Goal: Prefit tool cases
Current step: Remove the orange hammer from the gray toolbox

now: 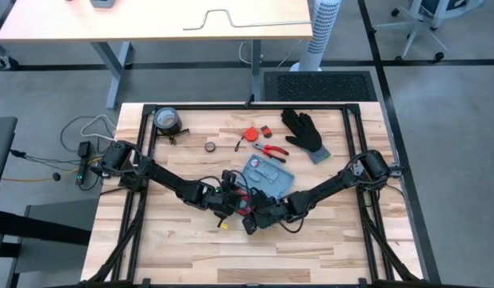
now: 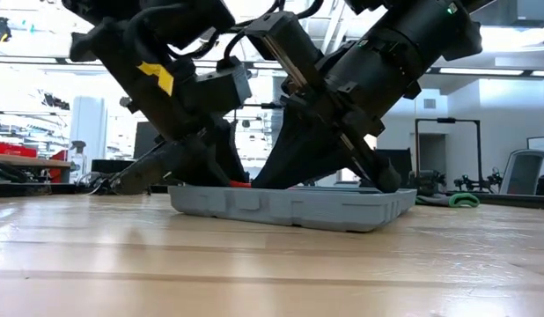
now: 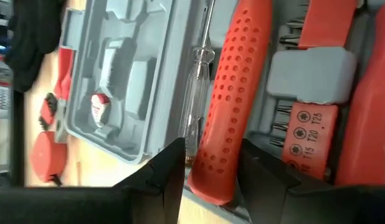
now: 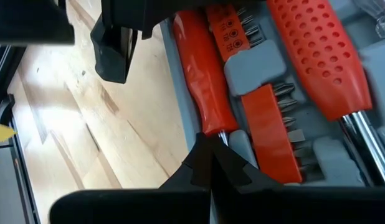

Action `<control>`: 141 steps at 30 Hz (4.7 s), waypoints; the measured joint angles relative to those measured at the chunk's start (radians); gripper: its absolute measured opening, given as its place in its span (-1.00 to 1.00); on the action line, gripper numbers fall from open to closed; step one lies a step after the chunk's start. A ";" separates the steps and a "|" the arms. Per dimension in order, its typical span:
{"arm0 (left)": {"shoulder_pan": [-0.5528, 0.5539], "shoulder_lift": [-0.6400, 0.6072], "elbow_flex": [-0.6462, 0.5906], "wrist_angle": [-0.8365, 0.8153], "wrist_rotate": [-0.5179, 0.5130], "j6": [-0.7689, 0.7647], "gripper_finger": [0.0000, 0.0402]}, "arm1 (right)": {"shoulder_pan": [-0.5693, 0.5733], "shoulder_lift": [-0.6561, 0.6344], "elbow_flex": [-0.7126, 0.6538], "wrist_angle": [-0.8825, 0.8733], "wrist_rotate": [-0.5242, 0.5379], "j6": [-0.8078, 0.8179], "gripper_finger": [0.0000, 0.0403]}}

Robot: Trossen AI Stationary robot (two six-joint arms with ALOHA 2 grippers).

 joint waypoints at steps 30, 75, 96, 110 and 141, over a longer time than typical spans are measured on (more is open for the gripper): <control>0.095 0.041 0.032 -0.043 0.321 -0.168 -0.62 | 0.015 -0.001 -0.002 -0.024 -0.028 -0.005 -0.99; 0.097 -0.072 0.223 -0.246 0.364 -0.231 -0.99 | 0.070 -0.409 -0.001 -0.529 0.341 -0.031 -0.88; 0.249 0.016 0.228 -0.122 0.745 -0.315 0.03 | 0.051 -0.407 -0.001 -0.637 0.356 0.007 -0.32; 0.188 0.128 0.233 -0.077 0.635 -0.378 -0.44 | 0.041 -0.406 -0.001 -0.674 0.394 0.069 -0.33; 0.202 -0.290 0.226 -0.532 0.304 -0.323 -0.80 | 0.089 -0.435 -0.001 -0.831 0.580 0.315 -0.53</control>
